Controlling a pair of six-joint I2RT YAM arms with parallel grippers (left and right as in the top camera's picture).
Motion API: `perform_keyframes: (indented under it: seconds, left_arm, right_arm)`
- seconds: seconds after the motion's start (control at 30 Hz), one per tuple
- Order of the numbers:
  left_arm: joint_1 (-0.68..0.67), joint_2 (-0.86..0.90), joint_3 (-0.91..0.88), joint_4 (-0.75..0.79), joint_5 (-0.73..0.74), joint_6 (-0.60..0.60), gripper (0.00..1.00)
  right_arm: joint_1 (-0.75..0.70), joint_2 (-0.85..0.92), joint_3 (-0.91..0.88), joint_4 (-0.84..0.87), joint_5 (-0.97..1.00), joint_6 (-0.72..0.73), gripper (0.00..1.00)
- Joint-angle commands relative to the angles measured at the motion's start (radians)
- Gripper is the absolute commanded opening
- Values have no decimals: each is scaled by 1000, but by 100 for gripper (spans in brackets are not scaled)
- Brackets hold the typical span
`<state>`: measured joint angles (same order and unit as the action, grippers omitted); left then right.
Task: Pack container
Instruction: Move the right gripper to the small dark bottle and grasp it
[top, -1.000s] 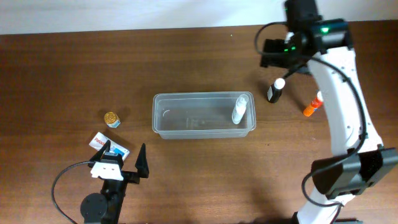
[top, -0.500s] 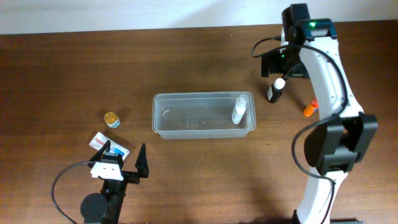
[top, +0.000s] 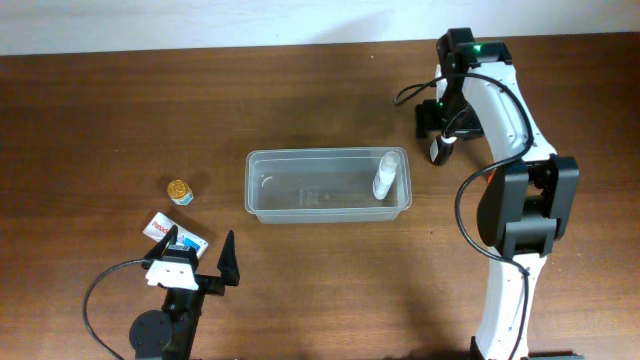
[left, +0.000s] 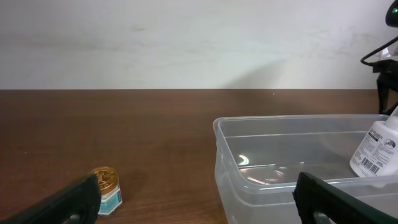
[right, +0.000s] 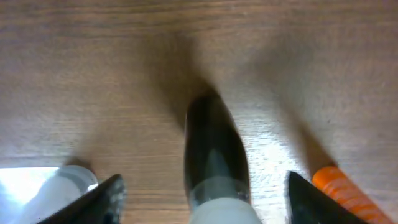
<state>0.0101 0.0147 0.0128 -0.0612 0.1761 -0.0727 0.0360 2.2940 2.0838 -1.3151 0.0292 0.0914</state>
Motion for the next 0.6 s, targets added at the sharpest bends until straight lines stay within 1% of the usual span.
perform_keyframes:
  seconds: [0.0,0.2,0.37,0.4,0.43,0.47,0.57]
  left_arm:
    - [6,-9,-3,-4,-5,-2,99]
    - [6,-9,-3,-4,-5,-2,99]
    - [6,-9,-3,-4,-5,-2,99]
    - [6,-9,-3,-4,-5,-2,99]
    - [6,-9,-3,-4,-5,-2,100]
    - [6,-9,-4,-4,-5,-2,100]
    - [6,-9,-4,-4,-5,-2,100]
  right_arm:
    - [-27,7,-5,6,-29,-6,66]
    - [-38,7,-19,21,-49,-6,64]
    - [-36,7,-44,30,-53,-36,58]
    - [-37,7,-50,33,-52,-36,56]
    - [-37,7,-58,37,-52,-37,52]
    - [-37,7,-70,46,-52,-43,41]
    - [-37,7,-76,49,-52,-43,32]
